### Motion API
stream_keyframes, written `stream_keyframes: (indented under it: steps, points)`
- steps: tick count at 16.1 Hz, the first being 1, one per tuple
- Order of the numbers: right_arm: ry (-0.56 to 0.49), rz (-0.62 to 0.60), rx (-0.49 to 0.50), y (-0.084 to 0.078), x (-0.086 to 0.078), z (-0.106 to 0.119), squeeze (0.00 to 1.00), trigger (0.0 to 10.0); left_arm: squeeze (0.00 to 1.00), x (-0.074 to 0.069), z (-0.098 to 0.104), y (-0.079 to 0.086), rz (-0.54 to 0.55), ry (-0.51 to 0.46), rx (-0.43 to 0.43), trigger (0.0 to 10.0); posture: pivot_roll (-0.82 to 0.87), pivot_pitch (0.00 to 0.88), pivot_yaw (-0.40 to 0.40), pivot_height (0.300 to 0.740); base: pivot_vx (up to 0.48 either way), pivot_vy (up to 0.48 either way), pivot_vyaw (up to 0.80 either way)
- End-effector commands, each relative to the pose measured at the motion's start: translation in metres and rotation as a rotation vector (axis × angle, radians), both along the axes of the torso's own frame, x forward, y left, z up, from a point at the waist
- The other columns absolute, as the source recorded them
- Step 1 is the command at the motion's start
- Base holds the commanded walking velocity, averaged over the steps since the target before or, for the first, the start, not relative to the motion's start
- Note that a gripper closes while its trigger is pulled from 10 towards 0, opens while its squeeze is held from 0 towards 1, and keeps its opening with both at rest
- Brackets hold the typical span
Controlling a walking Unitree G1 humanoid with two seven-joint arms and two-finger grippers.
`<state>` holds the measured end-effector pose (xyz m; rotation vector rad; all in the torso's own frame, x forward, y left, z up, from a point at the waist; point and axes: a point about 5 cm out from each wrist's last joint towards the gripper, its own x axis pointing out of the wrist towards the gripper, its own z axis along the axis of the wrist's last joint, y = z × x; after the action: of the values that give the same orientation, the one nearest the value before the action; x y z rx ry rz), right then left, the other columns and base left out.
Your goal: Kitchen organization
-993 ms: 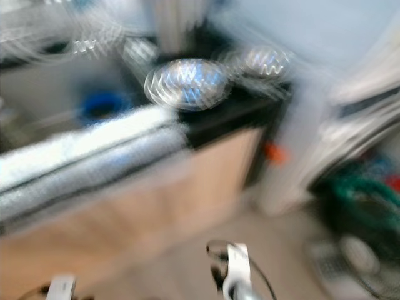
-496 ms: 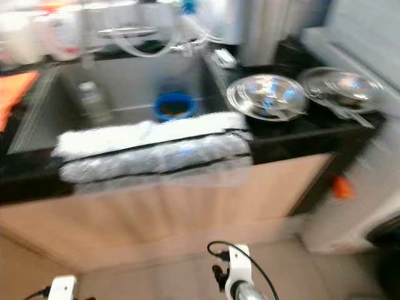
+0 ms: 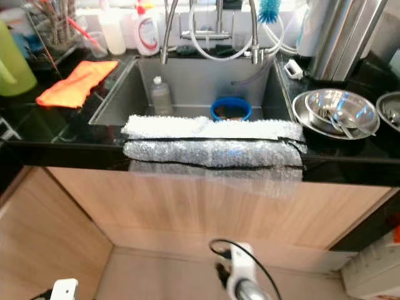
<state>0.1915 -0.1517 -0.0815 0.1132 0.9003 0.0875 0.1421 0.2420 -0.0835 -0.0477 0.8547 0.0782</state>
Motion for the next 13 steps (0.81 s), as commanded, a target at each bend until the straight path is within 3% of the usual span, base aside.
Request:
stream_keyframes:
  steps: [1,6,13]
  points:
    - [-0.009,-0.002,0.000,0.003,0.002,0.001,0.00,10.0,0.00,0.001,0.001,0.002,-0.003,-0.011,0.006,10.0,-0.03,0.020,0.031,0.740,0.000,0.000,0.00]
    - [-0.060,-0.086,0.003,-0.001,0.005,0.004,0.00,10.0,0.00,0.003,0.001,-0.001,0.003,-0.023,0.000,10.0,-0.05,0.004,0.027,0.740,0.000,0.000,0.00]
    - [-0.026,-0.099,-0.030,-0.008,-0.001,0.000,0.00,10.0,0.00,-0.002,-0.003,-0.008,-0.017,0.004,-0.010,10.0,-0.06,0.000,0.004,0.740,0.000,0.000,0.00]
